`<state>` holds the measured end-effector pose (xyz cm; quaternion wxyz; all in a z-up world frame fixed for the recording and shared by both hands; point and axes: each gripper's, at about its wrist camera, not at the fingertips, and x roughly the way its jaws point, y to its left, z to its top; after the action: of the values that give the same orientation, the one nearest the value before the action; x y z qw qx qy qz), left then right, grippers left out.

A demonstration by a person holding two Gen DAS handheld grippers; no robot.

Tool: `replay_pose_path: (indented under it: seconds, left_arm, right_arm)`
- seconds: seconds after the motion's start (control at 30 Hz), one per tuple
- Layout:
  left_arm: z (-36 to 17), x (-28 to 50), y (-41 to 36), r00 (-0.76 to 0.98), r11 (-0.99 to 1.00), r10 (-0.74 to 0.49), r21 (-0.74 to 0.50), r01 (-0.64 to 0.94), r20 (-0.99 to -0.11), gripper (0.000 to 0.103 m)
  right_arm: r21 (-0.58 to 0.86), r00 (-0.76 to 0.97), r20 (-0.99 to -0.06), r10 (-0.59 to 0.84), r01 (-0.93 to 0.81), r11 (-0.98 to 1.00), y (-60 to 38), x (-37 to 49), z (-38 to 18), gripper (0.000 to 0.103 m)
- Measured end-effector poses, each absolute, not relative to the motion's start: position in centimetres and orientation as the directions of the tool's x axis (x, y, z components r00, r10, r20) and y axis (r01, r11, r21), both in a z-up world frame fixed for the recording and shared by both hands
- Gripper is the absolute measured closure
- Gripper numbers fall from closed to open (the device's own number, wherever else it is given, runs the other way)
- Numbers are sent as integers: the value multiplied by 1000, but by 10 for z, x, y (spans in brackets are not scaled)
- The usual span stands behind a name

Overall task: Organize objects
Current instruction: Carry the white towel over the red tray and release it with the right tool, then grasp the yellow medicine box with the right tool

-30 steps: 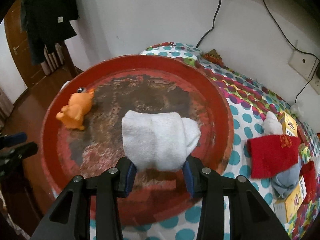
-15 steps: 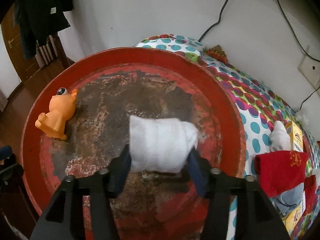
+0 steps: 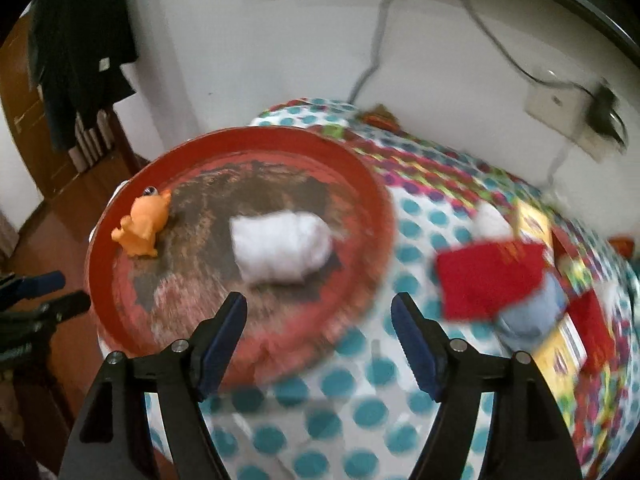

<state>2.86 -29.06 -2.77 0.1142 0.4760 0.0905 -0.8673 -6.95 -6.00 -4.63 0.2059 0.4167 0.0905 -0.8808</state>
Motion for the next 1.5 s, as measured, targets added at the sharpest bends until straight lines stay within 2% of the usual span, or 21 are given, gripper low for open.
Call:
replay_pose_path:
  seconds: [0.2, 0.37, 0.63, 0.97, 1.17, 1.23, 1.5]
  left_arm:
    - [-23, 26, -263, -529, -974, -97, -29, 225, -843, 43]
    - [-20, 25, -240, -539, -985, -82, -14, 170, -838, 43]
    - [-23, 24, -209, -534, -995, -57, 6, 96, -844, 43]
    - [-32, 22, -180, -512, -1000, -29, 20, 22, -859, 43]
    - [-37, 21, -169, -501, -999, -30, 39, -7, -865, 43]
    - [-38, 22, -166, -499, -999, -23, 37, -18, -866, 43]
    - [-41, 21, -161, -490, -999, -11, 33, -36, -872, 43]
  right_arm:
    - [-22, -627, -764, -154, 263, -964, 15, -52, -50, 31]
    - [-40, -636, -771, -28, 93, -995, 67, -55, -63, 27]
    - [0, -621, -783, -14, 23, -1000, 83, -72, -83, 20]
    - [-75, -618, -778, 111, -84, -994, 79, -103, -99, 20]
    - [-48, -604, -788, 119, -132, -990, 94, -106, -105, 29]
    - [-26, -601, -791, 112, -149, -988, 103, -103, -105, 36]
    - [27, -594, -801, 75, -160, -987, 139, -89, -105, 38]
